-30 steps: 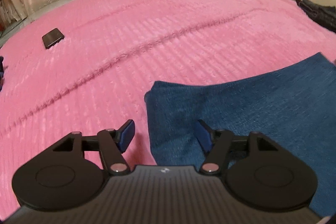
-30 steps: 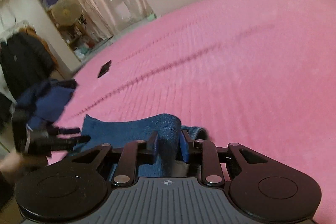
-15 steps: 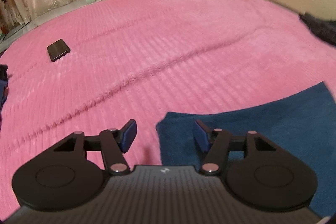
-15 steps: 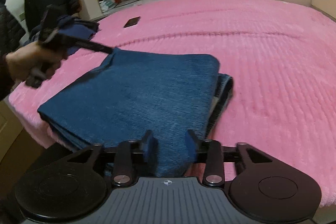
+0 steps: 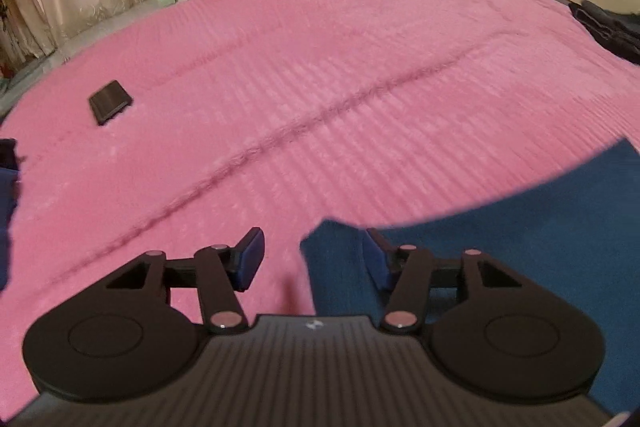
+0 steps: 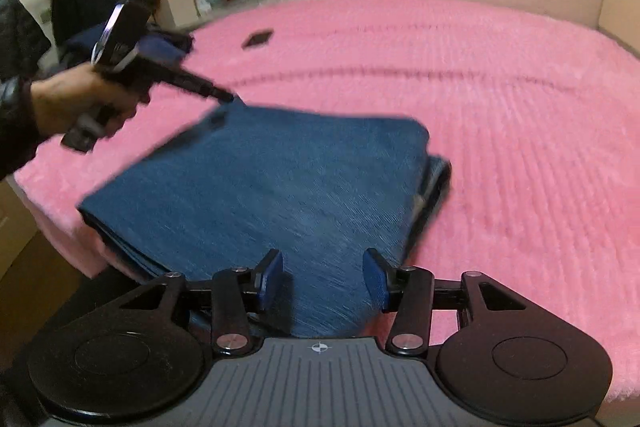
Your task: Fold clothes
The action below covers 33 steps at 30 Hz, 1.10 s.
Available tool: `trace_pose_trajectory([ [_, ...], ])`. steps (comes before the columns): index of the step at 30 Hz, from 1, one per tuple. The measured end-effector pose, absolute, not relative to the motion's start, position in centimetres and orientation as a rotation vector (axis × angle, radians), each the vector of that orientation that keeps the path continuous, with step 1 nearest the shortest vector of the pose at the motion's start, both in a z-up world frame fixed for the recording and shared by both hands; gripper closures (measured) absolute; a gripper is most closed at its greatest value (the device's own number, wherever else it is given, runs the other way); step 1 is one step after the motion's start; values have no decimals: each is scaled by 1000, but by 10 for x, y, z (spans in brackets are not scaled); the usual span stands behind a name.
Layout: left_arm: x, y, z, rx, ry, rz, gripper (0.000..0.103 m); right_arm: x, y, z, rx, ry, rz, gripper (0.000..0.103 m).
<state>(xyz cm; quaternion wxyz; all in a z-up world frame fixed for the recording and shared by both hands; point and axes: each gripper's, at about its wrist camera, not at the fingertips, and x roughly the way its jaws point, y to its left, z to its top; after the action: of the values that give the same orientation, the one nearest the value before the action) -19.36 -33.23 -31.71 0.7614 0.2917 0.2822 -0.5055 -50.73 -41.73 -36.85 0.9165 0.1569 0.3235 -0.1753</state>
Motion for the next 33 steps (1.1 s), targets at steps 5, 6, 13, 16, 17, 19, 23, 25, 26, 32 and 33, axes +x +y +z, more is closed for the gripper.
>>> trace_pose_trajectory([
  [5, -233, -295, -305, 689, 622, -1126, 52, -502, -401, -382, 299, 697, -332, 55],
  [6, -242, -289, -306, 699, 626, -1137, 52, -501, -403, -388, 314, 706, -339, 55],
  [13, -283, -262, -330, 728, 660, -1174, 49, -493, -409, -396, 343, 737, -358, 55],
  [16, -280, -253, -345, 653, 686, -1149, 41, -485, -407, -395, 318, 777, -364, 55],
  [17, -278, -251, -349, 626, 698, -1140, 38, -483, -407, -395, 312, 789, -367, 55],
  [19, -274, -248, -350, 591, 717, -1133, 31, -479, -407, -395, 304, 809, -369, 55],
  [23, -271, -244, -346, 575, 721, -1128, 33, -476, -408, -395, 292, 829, -370, 55],
  [25, -276, -243, -338, 599, 694, -1130, 43, -476, -408, -395, 290, 830, -370, 55],
  [26, -278, -241, -334, 604, 683, -1133, 46, -477, -408, -395, 290, 830, -370, 55],
  [32, -303, -211, -300, 562, 607, -1237, 47, -478, -406, -396, 282, 824, -369, 55],
  [33, -309, -206, -298, 571, 596, -1268, 46, -478, -406, -396, 282, 822, -369, 55],
])
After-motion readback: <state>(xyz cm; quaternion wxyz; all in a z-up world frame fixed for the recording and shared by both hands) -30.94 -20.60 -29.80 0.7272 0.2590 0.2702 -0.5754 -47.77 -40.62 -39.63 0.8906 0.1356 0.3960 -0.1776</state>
